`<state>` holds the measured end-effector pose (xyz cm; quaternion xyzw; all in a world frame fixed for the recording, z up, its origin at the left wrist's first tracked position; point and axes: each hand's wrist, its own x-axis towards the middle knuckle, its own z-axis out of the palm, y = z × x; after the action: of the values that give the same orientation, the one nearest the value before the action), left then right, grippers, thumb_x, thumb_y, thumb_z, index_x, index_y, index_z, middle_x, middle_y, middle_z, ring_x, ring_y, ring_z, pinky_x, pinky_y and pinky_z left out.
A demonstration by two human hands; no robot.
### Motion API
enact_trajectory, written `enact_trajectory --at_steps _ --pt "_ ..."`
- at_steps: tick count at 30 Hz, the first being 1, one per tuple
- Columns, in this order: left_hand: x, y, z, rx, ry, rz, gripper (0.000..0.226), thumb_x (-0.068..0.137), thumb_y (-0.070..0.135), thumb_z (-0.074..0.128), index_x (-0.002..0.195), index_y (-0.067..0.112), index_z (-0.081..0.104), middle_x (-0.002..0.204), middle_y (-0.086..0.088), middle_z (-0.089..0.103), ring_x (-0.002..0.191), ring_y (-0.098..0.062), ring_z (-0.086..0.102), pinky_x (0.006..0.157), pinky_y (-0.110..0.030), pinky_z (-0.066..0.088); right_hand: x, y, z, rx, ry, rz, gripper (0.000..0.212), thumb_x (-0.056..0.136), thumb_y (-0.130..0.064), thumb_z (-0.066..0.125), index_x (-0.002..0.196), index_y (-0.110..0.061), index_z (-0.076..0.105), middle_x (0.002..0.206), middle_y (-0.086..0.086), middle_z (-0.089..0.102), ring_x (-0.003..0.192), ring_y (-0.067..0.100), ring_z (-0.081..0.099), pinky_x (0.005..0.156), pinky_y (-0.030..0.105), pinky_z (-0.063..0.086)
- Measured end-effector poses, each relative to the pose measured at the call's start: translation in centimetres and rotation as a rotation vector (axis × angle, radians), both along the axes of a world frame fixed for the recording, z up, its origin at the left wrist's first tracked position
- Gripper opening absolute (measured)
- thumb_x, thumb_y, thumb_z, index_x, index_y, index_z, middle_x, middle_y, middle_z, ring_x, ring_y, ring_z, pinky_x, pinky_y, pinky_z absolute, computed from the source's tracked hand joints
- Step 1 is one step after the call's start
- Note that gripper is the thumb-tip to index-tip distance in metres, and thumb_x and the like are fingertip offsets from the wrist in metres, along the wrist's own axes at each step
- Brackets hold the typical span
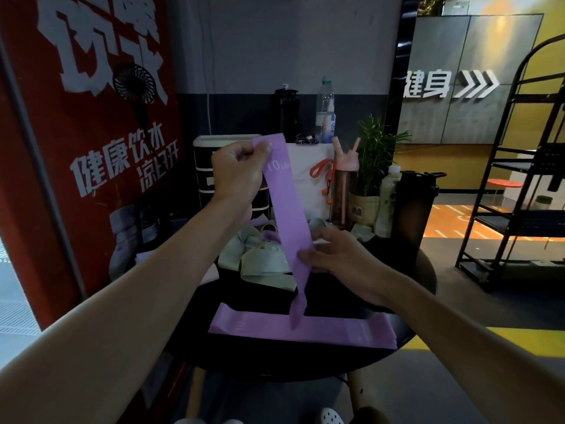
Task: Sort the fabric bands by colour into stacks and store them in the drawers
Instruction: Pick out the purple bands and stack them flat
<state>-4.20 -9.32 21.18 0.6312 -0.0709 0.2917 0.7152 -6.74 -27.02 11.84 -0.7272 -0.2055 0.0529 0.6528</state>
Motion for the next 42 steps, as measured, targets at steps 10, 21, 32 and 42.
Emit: enact_trajectory --at_steps 10,21,32,42 --pt "0.0 4.3 -4.0 -0.097 0.071 0.134 0.027 0.097 0.008 0.060 0.069 0.009 0.057 0.073 -0.005 0.059 0.070 -0.015 0.061 0.066 -0.029 0.057 -2.4 -5.7 -3.8 -0.129 0.084 -0.046 0.027 0.086 -0.016 0.070 0.112 -0.015 0.066 0.096 0.007 0.074 0.084 0.012 0.069 0.065 0.019 0.051" --pt "-3.6 7.0 -15.2 0.114 0.238 0.237 0.024 0.094 0.016 0.064 0.079 -0.002 0.059 0.074 -0.015 0.061 0.068 -0.024 0.062 0.068 -0.038 0.055 -2.9 -9.2 -7.3 -0.099 0.017 -0.484 0.009 0.090 -0.006 0.065 0.096 -0.012 0.064 0.078 0.007 0.068 0.059 0.003 0.058 0.051 0.013 0.044" --pt "-6.0 7.4 -21.3 0.651 0.177 0.339 0.025 0.087 0.013 0.068 0.069 0.009 0.051 0.078 -0.004 0.051 0.072 -0.014 0.050 0.065 -0.022 0.038 -3.0 -10.2 -11.0 -0.409 -0.231 -0.573 0.015 0.091 -0.003 0.062 0.093 -0.018 0.058 0.062 0.019 0.056 0.056 0.019 0.049 0.057 0.035 0.040" --pt "-6.0 7.4 -21.8 0.775 0.210 0.375 0.025 0.084 0.015 0.070 0.068 0.015 0.051 0.080 0.003 0.051 0.073 -0.012 0.051 0.065 -0.026 0.038 -3.2 -10.1 -11.9 -0.560 -0.321 -0.577 0.012 0.090 -0.004 0.063 0.091 -0.015 0.059 0.057 0.005 0.054 0.053 0.006 0.050 0.050 0.013 0.038"
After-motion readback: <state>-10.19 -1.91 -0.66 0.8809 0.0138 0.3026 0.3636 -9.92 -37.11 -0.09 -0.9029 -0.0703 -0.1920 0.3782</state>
